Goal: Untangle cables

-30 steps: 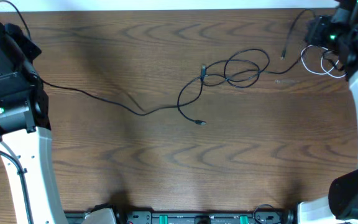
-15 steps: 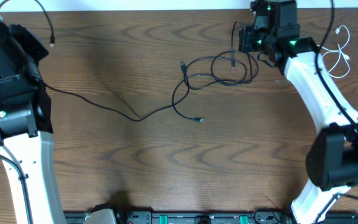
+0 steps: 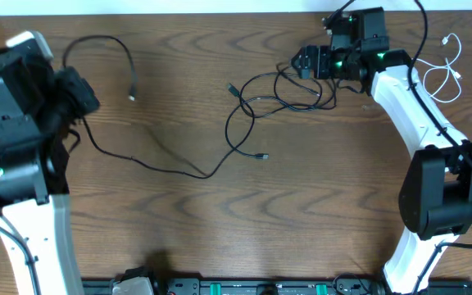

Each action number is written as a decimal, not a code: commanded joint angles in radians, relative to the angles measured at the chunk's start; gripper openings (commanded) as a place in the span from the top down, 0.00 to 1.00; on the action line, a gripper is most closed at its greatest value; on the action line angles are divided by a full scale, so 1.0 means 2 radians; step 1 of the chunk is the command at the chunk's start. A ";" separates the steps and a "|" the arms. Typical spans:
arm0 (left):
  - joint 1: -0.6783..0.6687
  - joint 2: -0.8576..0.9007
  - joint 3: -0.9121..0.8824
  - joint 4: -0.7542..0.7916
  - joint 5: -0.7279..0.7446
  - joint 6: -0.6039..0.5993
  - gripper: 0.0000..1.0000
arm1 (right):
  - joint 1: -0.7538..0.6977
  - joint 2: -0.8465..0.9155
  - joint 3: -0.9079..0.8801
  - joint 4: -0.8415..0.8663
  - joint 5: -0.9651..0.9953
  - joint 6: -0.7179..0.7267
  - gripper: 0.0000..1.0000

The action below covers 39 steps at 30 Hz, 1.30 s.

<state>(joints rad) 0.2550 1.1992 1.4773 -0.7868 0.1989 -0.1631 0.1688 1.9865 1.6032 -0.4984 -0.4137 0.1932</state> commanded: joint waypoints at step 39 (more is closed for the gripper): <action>0.001 -0.113 0.056 0.136 0.104 -0.104 0.93 | 0.170 0.050 0.002 -0.102 0.006 0.175 0.17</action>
<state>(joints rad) 0.2550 0.9760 1.5711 -0.5236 0.4408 -0.3702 0.4892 2.0422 1.6032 -0.7040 -0.4213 0.4881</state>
